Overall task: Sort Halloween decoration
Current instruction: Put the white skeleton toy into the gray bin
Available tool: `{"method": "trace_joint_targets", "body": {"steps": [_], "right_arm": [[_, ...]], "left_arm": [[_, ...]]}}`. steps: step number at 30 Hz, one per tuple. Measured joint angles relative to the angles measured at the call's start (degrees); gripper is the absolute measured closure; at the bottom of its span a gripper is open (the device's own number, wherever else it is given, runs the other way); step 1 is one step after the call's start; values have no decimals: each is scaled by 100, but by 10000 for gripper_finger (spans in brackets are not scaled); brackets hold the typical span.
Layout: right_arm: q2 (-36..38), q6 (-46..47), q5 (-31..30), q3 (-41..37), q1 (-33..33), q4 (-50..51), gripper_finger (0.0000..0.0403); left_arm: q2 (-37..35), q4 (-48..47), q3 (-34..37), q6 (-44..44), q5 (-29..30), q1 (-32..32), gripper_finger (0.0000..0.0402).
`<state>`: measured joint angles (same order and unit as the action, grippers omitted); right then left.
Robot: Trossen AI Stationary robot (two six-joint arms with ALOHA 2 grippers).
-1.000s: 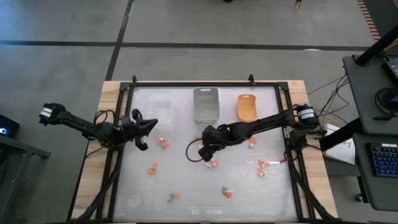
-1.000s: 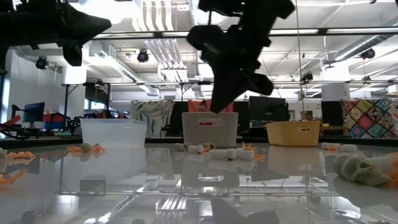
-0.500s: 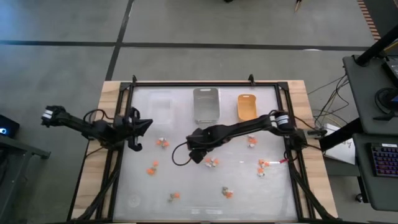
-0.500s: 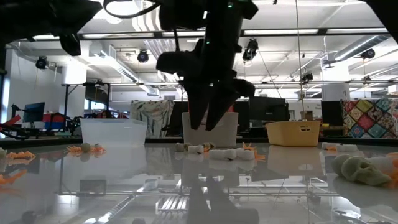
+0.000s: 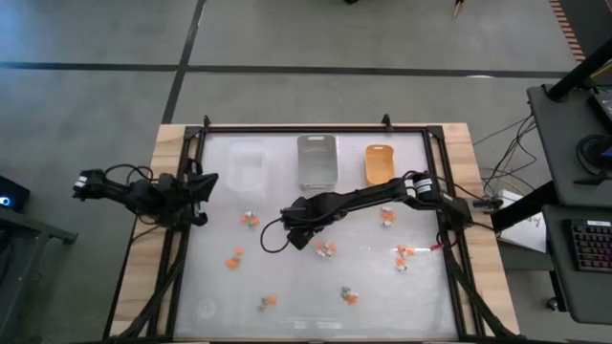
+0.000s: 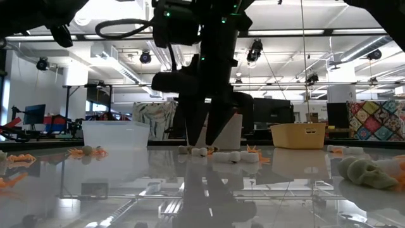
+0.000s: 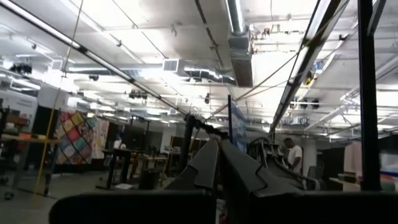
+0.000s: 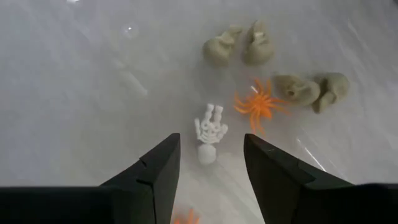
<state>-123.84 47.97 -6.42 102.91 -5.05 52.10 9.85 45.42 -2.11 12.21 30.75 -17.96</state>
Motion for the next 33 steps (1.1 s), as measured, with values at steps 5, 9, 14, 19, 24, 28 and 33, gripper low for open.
{"method": "trace_joint_targets", "body": {"steps": [5,9,14,19,24,28,33], "right_arm": [[-47,2,2,-7,-5,-11,247],[-47,4,4,-28,-5,-74,264],[-47,7,22,-82,-5,-190,289],[-47,96,24,-172,-5,-190,310],[-47,100,28,-245,-5,-230,328],[-47,96,42,-249,-5,-292,346],[-47,50,61,-249,-5,-300,374]], "left_arm": [[-218,-77,0,139,6,0,402],[-306,-225,0,190,16,0,402],[-325,-307,0,190,19,0,402],[-325,-346,0,165,19,0,402],[-325,-395,0,83,19,0,402],[-324,-401,0,59,19,0,402],[-324,-401,0,57,19,0,402]]}}
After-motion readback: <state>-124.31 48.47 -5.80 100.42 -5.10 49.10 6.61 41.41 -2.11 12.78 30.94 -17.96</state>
